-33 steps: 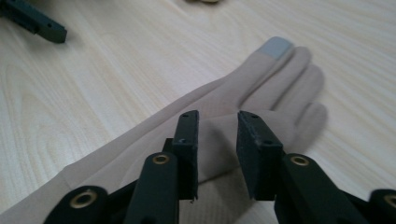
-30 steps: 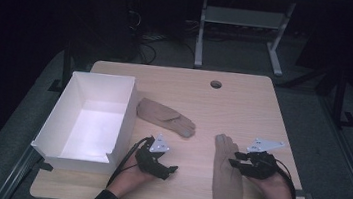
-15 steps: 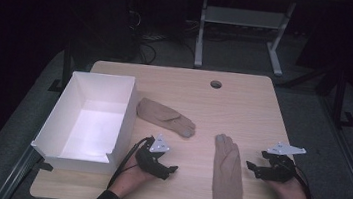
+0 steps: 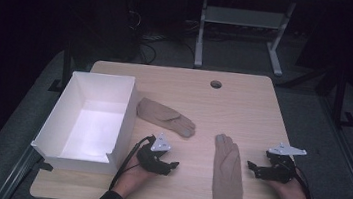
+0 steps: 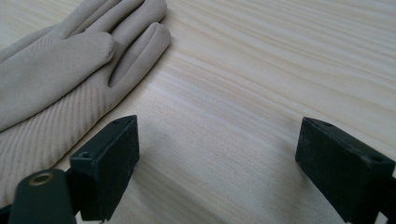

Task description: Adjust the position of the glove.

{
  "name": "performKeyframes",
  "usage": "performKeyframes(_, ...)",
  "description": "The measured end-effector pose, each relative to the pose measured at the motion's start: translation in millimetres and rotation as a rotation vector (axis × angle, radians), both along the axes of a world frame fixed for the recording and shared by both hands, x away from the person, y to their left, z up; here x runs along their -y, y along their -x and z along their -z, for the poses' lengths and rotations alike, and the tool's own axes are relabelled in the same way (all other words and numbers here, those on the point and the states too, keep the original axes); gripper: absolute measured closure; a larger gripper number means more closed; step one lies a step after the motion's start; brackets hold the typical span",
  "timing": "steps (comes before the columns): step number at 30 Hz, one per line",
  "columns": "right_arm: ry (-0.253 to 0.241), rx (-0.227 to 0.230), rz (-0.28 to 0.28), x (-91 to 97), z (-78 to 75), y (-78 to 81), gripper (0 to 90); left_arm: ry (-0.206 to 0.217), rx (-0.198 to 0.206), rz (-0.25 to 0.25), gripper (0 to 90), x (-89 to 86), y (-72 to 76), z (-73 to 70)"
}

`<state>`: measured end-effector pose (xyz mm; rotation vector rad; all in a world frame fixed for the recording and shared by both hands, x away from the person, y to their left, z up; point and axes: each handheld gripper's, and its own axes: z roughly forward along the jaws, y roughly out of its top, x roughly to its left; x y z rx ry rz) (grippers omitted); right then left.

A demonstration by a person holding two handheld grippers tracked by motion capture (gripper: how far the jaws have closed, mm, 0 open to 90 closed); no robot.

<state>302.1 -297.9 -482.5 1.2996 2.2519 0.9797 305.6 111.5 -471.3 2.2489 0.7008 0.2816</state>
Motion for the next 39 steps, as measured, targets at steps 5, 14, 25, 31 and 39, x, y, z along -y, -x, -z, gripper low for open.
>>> performKeyframes(5,0.000,0.001,-0.001,0.0,0.1,-0.1,13.0,0.025,-0.032,-0.038,60.9,0.2,-11.3,-8.8)
performKeyframes(14,0.000,0.001,0.000,0.0,0.1,-0.1,13.0,-0.028,-0.005,-0.056,89.5,9.9,-38.5,-23.5)
performKeyframes(25,-0.001,0.001,0.000,0.1,0.1,-0.1,13.1,-0.033,0.064,-0.098,89.6,20.7,-75.7,-36.9)
performKeyframes(31,-0.001,0.000,-0.001,0.1,0.0,-0.4,13.1,-0.023,0.058,-0.060,89.6,31.0,-86.3,-25.3)
performKeyframes(39,-0.001,-0.001,0.002,-0.1,0.1,-1.0,13.0,-0.028,0.003,-0.040,89.7,45.0,-88.3,-5.3)
